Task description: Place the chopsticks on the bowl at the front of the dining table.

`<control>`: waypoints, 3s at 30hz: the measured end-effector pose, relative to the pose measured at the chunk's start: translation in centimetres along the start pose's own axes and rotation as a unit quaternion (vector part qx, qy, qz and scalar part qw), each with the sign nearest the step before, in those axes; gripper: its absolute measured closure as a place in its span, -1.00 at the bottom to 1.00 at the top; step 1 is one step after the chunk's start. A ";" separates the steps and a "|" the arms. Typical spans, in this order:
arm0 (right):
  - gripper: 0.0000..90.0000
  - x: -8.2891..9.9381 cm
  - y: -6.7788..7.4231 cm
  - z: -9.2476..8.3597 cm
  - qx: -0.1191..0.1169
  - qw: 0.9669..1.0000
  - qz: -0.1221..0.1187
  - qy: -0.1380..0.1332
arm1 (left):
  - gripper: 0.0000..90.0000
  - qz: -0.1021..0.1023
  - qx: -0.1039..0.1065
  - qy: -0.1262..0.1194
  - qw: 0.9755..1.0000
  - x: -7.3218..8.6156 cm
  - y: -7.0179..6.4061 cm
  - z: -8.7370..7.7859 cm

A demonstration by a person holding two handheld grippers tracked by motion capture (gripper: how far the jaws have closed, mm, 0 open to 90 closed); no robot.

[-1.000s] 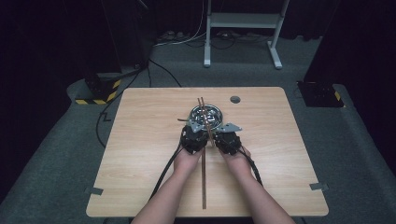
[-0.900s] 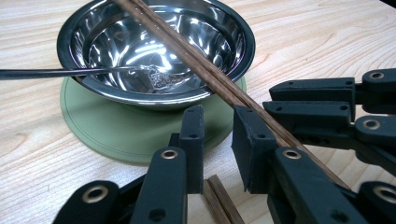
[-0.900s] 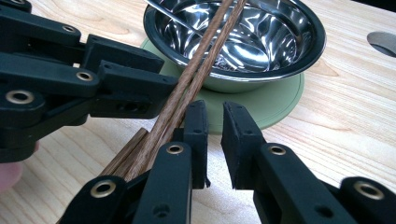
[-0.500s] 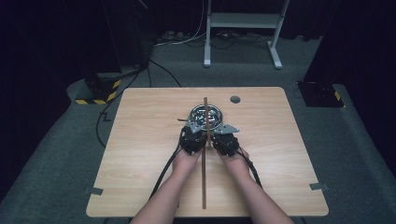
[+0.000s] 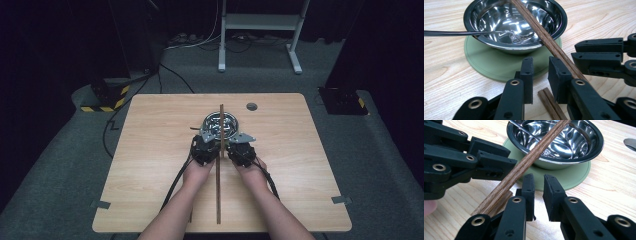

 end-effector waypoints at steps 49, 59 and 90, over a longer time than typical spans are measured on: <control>0.27 9.5 -1.4 -6.9 0.061 0.998 0.000 0.032 | 0.85 0.061 0.007 0.008 0.998 3.7 -4.2 -3.2; 0.28 9.5 -1.1 -7.0 0.068 0.997 -0.007 0.030 | 0.85 0.061 0.008 0.005 0.998 3.4 -4.3 -3.2; 0.29 9.5 -1.0 -6.9 0.072 0.997 -0.010 0.028 | 0.86 0.067 0.009 0.009 0.998 3.4 -4.2 -3.3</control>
Point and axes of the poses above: each handheld gripper's, and its own axes: z roughly forward along the jaws, x roughly out of its underside, y roughly to its left, the point moved 1 cm from there along z, roughly forward along the jaws, and after that the axes turned 6 degrees about x, right-handed, at the moved point
